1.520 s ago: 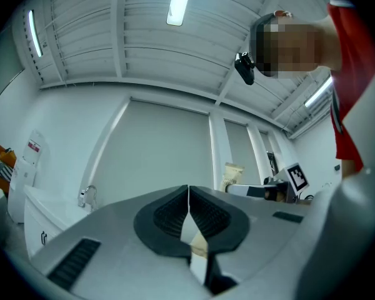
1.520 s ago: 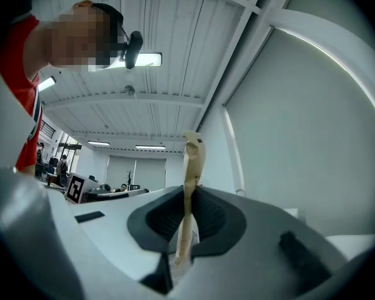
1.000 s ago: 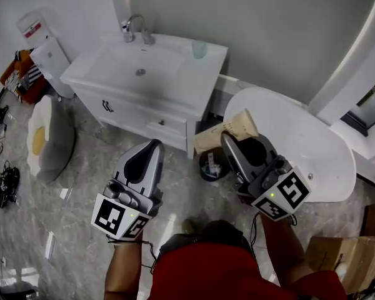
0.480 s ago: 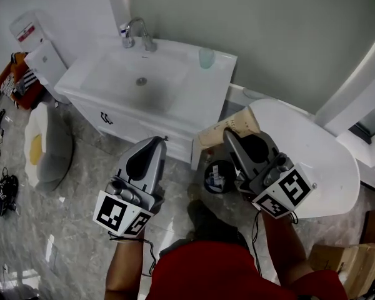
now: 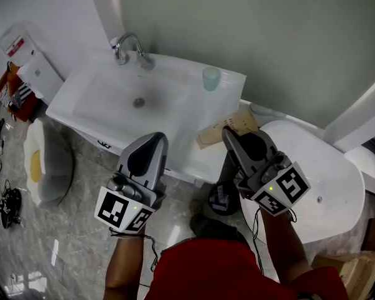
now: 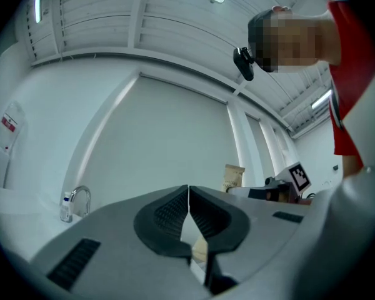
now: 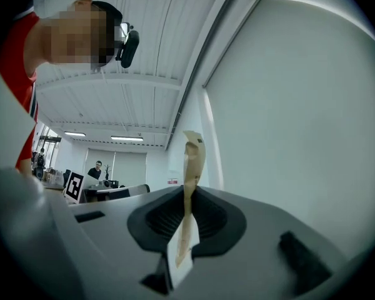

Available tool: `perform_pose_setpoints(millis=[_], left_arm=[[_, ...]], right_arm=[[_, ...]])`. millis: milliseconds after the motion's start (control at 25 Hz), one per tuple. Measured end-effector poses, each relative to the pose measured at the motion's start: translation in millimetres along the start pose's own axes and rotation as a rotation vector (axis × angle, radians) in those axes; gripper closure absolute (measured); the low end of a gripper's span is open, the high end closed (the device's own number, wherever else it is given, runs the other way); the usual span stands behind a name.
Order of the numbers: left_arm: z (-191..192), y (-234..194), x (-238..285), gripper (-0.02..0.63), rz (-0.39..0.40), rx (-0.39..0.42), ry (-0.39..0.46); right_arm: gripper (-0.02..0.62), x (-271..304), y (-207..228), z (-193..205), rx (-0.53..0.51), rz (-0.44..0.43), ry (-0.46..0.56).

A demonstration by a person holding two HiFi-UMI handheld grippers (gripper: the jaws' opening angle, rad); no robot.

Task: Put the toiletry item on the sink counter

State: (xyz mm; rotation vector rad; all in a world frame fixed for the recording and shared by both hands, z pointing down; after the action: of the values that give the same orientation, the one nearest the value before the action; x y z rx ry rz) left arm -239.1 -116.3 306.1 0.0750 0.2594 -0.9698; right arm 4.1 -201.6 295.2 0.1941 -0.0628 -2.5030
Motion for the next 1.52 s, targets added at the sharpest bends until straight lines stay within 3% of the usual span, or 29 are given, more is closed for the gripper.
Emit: perform_pose_setpoints(millis=[160, 640, 1040, 1520], left_arm=[[10.4, -36.2, 43.8, 0.584, 0.023, -0.003, 0.001], [39.5, -122.3, 119.5, 0.584, 0.055, -0.048, -0.025], [73.4, -166.6, 165.6, 0.583, 0.131, -0.084, -0.081], [97.3, -191.8, 177.5, 0.583, 0.142, -0.138, -0.135]], right_arm=[[0.551, 39.4, 40.9, 2.1, -0.021, 0.036, 0.000], [0.551, 142.4, 149.2, 24.0, -0.095, 0.260, -0.037], [0.551, 202.0, 208.2, 85.1, -0.109, 0.430, -0.134], [0.551, 232.0, 243.1, 141.5, -0.022, 0.462, -0.240]])
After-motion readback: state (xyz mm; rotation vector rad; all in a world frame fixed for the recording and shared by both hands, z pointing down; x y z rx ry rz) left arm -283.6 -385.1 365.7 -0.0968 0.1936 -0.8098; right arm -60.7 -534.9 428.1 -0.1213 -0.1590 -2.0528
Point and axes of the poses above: the fingertips, and each gripper's own axes: x forward along the fingers, y to its right, z out of its underside, the point moved 10 cm from there along -x, backward along the fingers, and after that the axes turned 8 degrees about z, right-handed, at the moved point
